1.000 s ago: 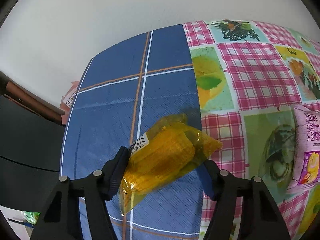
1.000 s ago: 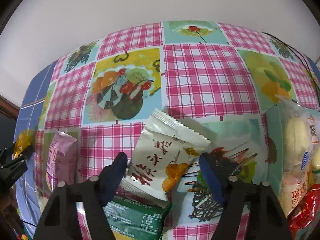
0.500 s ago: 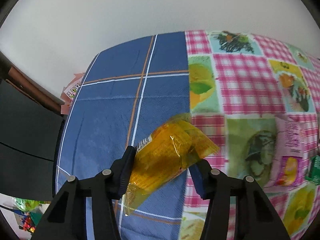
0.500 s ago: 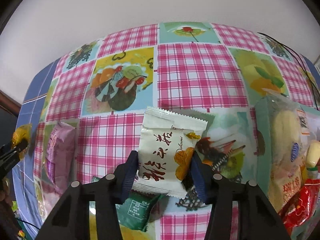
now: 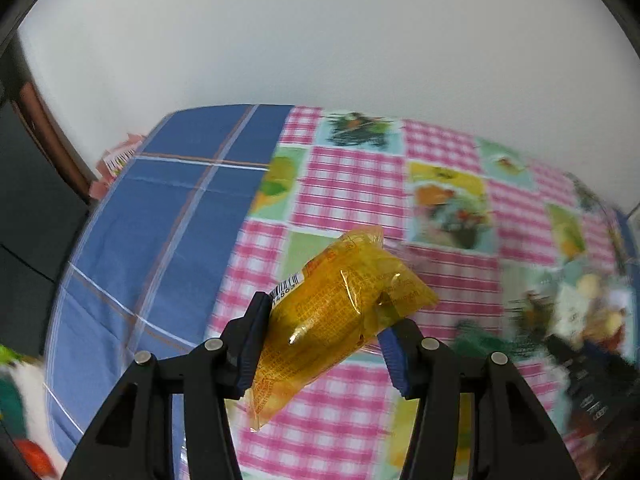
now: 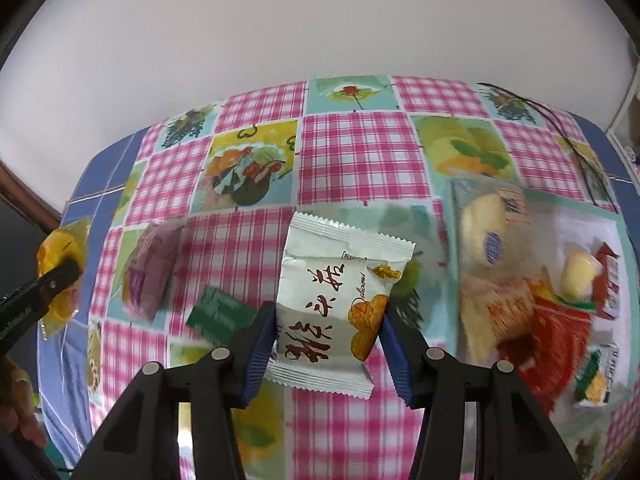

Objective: Organize snacks
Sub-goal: 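Carry the yellow candy and white cracker pack over the white tray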

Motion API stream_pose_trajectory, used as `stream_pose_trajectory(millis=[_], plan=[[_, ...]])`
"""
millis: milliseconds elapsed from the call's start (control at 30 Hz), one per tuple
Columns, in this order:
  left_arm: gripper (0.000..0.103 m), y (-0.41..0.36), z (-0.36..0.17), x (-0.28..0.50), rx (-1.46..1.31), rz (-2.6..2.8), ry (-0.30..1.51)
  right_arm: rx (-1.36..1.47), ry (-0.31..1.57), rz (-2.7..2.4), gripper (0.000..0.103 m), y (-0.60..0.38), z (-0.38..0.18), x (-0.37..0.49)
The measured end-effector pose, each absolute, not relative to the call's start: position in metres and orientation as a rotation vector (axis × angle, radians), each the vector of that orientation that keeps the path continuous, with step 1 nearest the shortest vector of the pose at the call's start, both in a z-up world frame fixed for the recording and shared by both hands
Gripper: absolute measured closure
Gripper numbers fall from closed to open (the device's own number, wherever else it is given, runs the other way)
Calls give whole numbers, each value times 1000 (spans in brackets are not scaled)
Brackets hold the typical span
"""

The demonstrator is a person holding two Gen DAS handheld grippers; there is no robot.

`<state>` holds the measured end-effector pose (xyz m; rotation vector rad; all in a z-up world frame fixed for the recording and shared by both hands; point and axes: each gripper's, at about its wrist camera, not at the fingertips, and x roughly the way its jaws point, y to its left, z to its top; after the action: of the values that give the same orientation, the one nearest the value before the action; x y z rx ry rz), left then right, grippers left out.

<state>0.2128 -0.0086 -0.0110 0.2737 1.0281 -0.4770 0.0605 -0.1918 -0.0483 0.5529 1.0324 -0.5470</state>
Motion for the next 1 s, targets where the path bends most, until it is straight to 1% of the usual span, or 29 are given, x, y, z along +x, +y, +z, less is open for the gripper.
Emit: stream_pose_trajectory(millis=[200,433,767,1000], plan=[[49,-22,1,160,159,-500,1028,536,1007,-547,49,-183,-34,29],[49,-42,5,108,98,-513,1032,531,972,-563,49,-187,-21,-7],[49,-90,16,53,97,-573,1025,613,935,-590,49,-214,-18,-54],[49,-132,19,27,137,-631,1004,663,912,-647,49,-252,-20,-86]])
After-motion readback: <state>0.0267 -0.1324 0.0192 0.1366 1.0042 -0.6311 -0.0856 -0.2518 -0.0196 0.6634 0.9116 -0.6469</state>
